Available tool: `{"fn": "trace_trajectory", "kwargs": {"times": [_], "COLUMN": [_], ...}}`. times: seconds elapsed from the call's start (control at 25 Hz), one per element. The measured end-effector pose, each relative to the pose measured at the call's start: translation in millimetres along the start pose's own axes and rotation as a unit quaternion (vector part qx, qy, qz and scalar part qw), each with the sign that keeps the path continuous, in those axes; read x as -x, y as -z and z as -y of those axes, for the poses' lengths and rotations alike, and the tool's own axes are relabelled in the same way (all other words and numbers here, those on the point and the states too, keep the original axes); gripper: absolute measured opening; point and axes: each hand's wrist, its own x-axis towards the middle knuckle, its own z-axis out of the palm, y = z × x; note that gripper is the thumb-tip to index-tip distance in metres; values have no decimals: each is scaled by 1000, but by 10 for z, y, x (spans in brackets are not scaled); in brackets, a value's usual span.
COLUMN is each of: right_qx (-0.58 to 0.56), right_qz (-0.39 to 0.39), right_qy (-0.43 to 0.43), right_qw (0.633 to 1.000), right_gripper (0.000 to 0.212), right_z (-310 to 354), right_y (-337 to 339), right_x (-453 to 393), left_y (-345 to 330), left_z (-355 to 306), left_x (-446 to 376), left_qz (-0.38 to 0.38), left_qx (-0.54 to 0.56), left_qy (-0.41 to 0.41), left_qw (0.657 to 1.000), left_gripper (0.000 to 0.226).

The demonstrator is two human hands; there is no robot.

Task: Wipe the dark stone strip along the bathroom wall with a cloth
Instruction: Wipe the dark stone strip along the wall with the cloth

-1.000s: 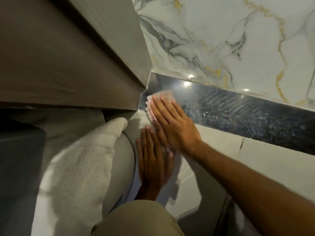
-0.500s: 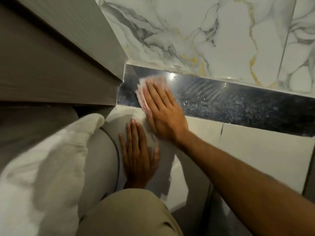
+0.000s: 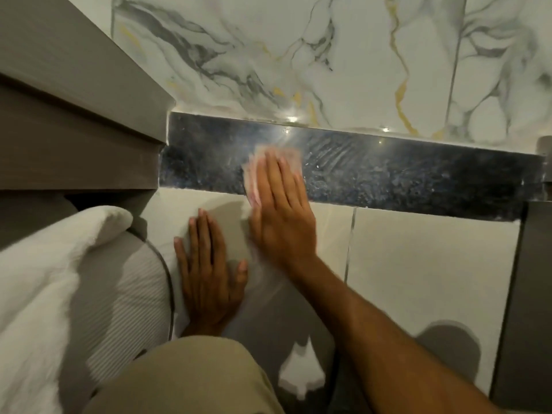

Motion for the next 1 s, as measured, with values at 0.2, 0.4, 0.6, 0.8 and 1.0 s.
{"fn": "trace_trajectory", "kwargs": {"times": [0.2,0.4,0.6,0.8,1.0], "right_qx": [-22,24,-16,56,10], "right_qz": [49,-10,33,15,40], "right_qy": [80,-45,60,-77,12], "right_qw": [995,999,998,995,999], "right_gripper": [67,71,62,72,74], "right_z": [-96,-609,-351,-953,-585], "right_y": [92,227,184,351,283], "right_x": [342,-268,291,164,33], "left_y": [13,-111,-99,-96,-76], "left_z": [-95,-315,-279,-300,-292], "left_x": [-63,-197,-160,-221,-199], "left_qz": [-6,-3,-6,3,1], "left_qx": [31,-2,-14,3,2], "left_qy": [-22,-68,-84,-73,-73], "left_qw": [999,998,996,997,997], "left_gripper": [85,83,83,85,83]}}
